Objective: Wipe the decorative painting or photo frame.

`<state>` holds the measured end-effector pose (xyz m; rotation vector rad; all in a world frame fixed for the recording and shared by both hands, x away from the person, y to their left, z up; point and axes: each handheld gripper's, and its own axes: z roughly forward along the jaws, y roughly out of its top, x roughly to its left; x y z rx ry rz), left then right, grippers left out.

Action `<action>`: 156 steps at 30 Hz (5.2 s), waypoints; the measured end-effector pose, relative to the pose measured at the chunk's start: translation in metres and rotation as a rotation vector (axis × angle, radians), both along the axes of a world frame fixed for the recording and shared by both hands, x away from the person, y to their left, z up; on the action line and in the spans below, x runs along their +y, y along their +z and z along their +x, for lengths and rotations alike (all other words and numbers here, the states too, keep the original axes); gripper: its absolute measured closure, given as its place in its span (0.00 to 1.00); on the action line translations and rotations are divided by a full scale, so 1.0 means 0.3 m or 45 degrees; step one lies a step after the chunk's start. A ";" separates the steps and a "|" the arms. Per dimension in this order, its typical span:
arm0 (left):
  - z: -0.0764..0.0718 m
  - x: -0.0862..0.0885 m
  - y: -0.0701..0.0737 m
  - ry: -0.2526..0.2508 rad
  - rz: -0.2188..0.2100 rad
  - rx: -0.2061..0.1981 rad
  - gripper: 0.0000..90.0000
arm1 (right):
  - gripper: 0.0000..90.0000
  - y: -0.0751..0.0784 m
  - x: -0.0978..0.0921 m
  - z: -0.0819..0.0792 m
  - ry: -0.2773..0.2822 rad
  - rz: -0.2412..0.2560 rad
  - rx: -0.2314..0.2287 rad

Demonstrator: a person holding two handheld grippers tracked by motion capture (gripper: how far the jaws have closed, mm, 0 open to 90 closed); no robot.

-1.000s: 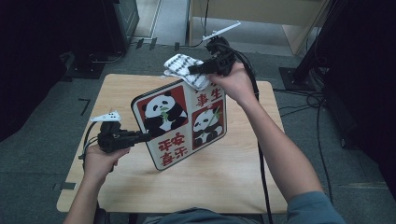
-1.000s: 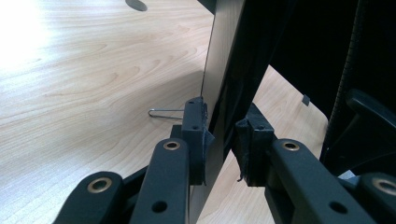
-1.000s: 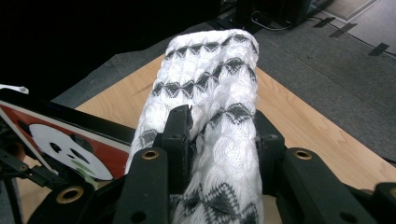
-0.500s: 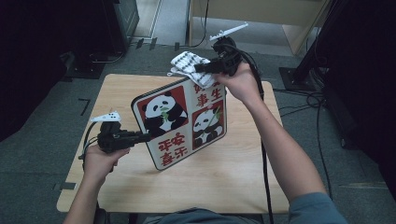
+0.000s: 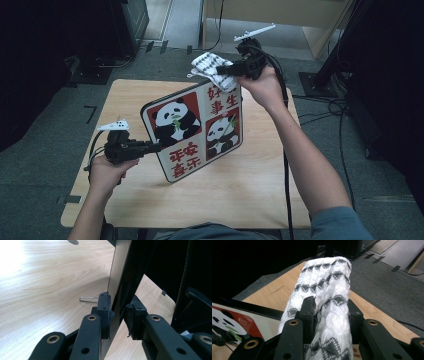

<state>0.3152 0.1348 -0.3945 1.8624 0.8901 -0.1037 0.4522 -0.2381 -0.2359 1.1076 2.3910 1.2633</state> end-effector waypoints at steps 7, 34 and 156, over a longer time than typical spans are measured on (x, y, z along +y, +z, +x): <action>0.000 0.000 0.000 0.002 0.001 0.001 0.84 | 0.75 -0.002 -0.023 0.007 -0.032 -0.006 -0.017; 0.000 -0.001 -0.002 0.000 0.001 0.005 0.84 | 0.88 -0.001 -0.100 0.008 -0.133 -0.061 -0.101; 0.017 -0.016 -0.015 0.008 0.018 0.019 0.83 | 0.88 -0.433 -0.329 -0.110 -0.094 0.132 0.139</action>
